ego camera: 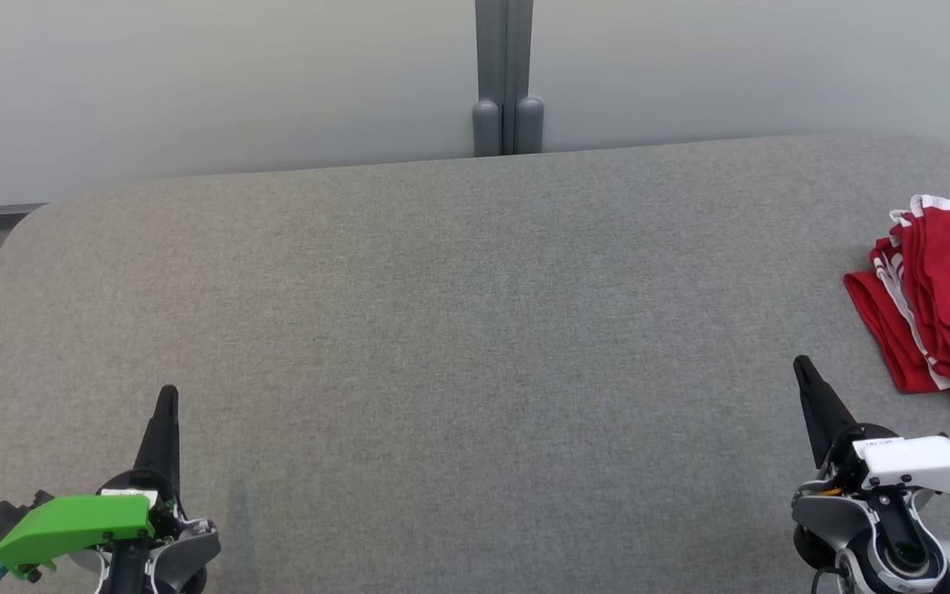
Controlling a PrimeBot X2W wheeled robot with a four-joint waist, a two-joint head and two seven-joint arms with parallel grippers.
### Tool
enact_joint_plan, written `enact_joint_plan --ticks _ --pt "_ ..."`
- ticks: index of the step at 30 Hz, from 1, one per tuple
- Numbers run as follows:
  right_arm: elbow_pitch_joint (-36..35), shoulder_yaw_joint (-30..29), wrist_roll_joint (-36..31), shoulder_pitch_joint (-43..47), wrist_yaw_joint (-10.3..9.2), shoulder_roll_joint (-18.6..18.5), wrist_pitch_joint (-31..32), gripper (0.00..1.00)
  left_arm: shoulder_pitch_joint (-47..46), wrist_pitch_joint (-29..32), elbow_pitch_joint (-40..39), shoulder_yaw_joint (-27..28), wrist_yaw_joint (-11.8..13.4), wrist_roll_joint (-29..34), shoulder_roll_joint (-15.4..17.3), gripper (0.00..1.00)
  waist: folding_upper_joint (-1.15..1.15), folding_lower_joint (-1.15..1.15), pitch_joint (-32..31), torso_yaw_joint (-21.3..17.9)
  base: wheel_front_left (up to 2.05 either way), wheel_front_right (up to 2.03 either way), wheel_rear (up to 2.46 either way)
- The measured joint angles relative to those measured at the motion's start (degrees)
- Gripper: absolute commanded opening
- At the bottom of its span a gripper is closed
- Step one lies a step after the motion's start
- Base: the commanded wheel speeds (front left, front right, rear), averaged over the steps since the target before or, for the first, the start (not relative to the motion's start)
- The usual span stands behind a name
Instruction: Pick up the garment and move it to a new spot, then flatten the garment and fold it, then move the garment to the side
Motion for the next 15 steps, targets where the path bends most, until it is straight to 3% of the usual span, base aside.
enact_joint_plan --ticks 15 --pt "-0.05 -0.32 3.44 -0.41 0.00 0.12 0.57 0.00 -0.49 0.75 -0.23 0.36 0.00 -3.12 -0.05 0.00 0.00 0.00 -0.10 -0.05 0.00 0.00 0.00"
